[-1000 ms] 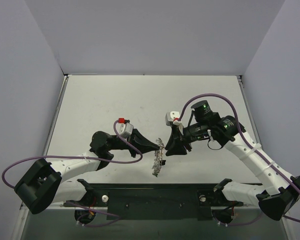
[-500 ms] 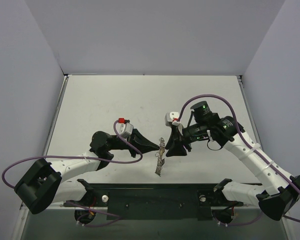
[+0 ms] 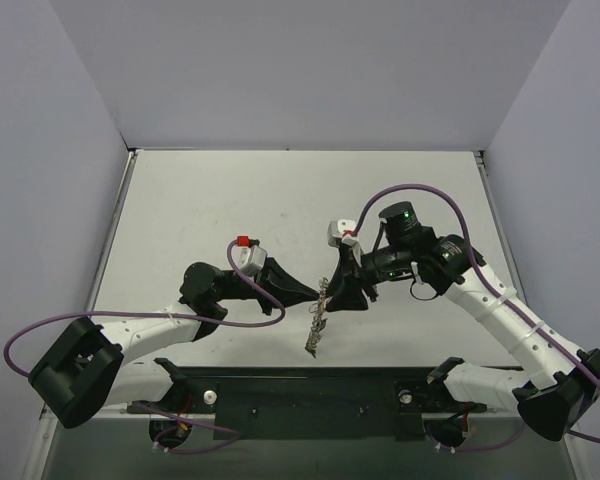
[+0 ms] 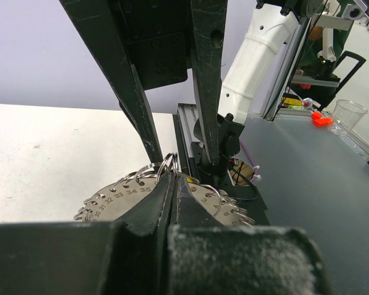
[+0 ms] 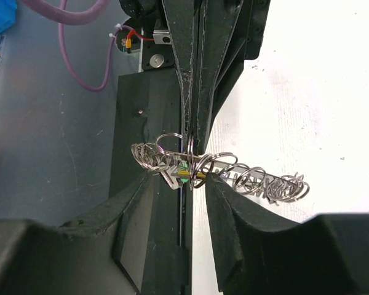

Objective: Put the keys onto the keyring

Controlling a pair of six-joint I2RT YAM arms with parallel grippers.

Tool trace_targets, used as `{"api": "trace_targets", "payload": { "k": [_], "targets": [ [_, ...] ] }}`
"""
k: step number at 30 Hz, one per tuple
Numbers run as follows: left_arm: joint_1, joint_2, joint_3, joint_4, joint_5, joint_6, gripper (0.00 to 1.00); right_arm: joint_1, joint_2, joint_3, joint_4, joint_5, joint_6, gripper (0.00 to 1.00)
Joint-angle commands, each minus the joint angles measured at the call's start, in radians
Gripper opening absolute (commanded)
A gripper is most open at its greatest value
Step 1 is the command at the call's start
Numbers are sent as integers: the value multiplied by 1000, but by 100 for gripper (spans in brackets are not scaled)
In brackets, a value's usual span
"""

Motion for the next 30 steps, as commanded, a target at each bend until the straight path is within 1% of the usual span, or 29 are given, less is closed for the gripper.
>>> {"api": "trace_targets", "payload": {
  "k": [1,6,7,10,14,17,20,25,30],
  "targets": [
    [7,-7,29,93,-15,-6,0,9,-21,-22,48,-40,41,35],
    [7,-11,26,92,-15,-2,0,-27,-39,-19,0,-36,22,37],
    [5,-13,26,90,-17,-2,0,-38,-42,-14,-23,-40,-16,39],
    [7,-11,26,90,-15,0,0,-44,-58,-14,-128,-56,-109,40],
    [7,-11,26,90,-17,-2,0,-49,-84,-34,-201,-68,-226,39],
    [5,-8,26,89,-21,-2,0,-46,-89,-42,-230,-102,-284,39],
    [5,-4,26,93,-21,-8,0,-26,-82,-46,-230,-103,-332,39],
    [5,-1,23,116,-24,-20,0,23,-72,-54,-180,-50,-335,41],
    [5,-2,21,121,-23,-25,0,37,-67,-72,-68,-13,-228,45]
  ]
}}
